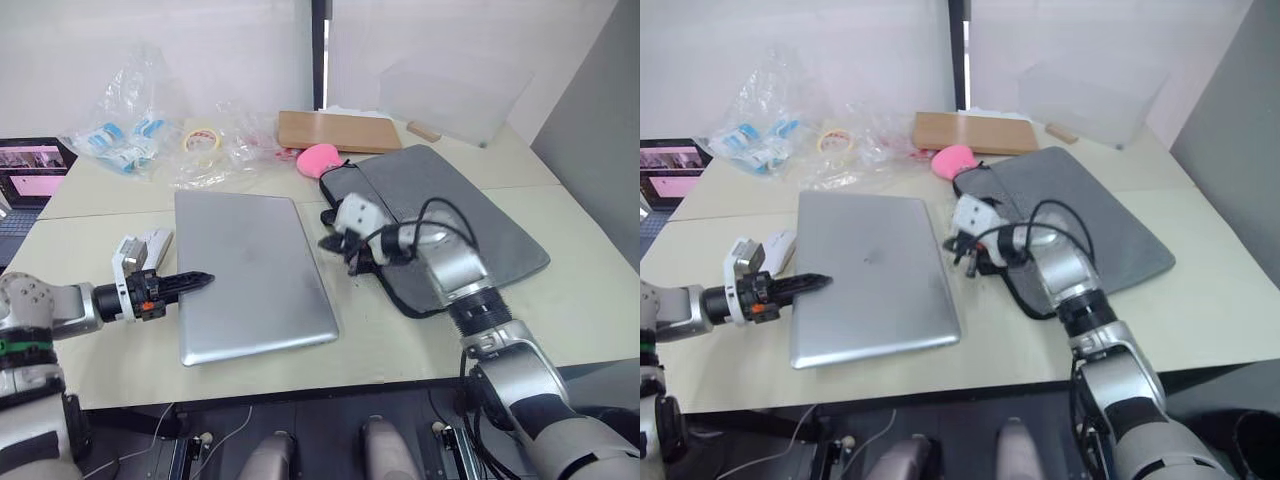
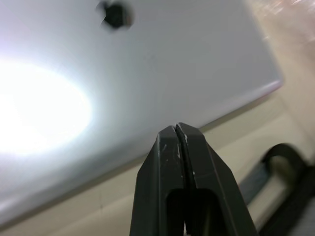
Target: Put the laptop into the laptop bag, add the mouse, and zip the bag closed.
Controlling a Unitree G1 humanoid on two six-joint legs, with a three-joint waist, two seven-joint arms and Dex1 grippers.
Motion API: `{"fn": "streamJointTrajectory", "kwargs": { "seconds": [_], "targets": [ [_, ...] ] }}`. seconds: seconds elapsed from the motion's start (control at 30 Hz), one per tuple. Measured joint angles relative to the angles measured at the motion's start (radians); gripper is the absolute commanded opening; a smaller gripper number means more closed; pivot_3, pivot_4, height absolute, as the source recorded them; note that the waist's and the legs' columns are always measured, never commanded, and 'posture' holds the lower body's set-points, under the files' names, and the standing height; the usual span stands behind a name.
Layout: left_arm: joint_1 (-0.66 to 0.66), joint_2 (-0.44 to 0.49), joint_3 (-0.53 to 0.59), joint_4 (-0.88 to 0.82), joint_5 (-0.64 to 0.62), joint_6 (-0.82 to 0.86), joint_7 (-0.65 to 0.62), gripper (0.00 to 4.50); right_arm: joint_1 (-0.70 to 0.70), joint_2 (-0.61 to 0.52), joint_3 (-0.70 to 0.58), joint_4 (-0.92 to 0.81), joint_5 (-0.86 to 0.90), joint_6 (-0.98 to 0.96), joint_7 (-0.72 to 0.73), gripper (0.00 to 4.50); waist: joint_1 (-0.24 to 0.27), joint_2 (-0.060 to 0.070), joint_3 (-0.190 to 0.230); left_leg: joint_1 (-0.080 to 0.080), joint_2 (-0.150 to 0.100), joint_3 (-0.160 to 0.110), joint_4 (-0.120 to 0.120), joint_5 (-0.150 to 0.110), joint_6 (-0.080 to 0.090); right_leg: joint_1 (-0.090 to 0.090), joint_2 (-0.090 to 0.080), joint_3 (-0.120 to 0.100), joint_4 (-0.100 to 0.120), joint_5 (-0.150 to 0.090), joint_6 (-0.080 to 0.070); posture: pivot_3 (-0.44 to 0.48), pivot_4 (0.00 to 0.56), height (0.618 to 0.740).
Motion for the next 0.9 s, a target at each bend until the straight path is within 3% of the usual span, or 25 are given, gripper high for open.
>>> {"fn": "streamJointTrajectory", "kwargs": {
  "seconds": [0.1,0.23,0.37,0.63,0.9],
  "targets": [
    [0.101,-0.074,0.113,-0.148,-0.116,0.007,0.132,0.32,0.015,-0.092,-0.051,-0.112,0.032,0.11,-0.012,1.58,0.015,0.0,0.0,0.0,0.0,0.001,0.0,-0.003,0.001,0.001,0.0,0.0,-0.004,0.0,0.0,0.0,0.15,0.74],
    [0.178,-0.284,0.324,-0.347,-0.203,0.006,0.337,0.32,0.071,-0.193,-0.078,-0.163,0.031,0.181,-0.025,2.92,0.049,-0.004,0.002,-0.001,0.003,0.003,0.0,-0.003,0.001,0.001,0.001,-0.001,-0.009,0.002,-0.002,0.0,0.15,0.74],
    [0.257,-0.268,0.343,-0.398,-0.349,0.007,0.415,0.32,0.105,-0.21,-0.064,-0.179,0.02,0.209,-0.071,4.18,0.048,-0.004,0.002,0.0,0.01,0.01,-0.001,-0.003,0.0,0.001,0.004,0.0,-0.012,0.004,-0.004,0.0,0.15,0.74],
    [0.295,-0.271,0.326,-0.301,-0.564,-0.015,0.625,0.32,0.116,-0.116,0.003,-0.224,-0.04,0.389,-0.267,4.18,0.054,-0.004,0.002,0.0,0.013,0.011,-0.001,-0.002,-0.001,0.0,0.008,0.0,-0.014,0.011,-0.006,0.0,0.15,0.74],
    [0.396,-0.191,0.171,-0.285,-0.866,-0.173,0.801,0.32,0.11,-0.09,0.03,-0.126,-0.05,0.414,-0.328,4.18,0.055,-0.004,0.002,0.0,0.013,0.011,-0.001,-0.002,-0.001,0.0,0.008,0.001,-0.015,0.012,-0.007,0.0,0.15,0.74]
  ]
}}
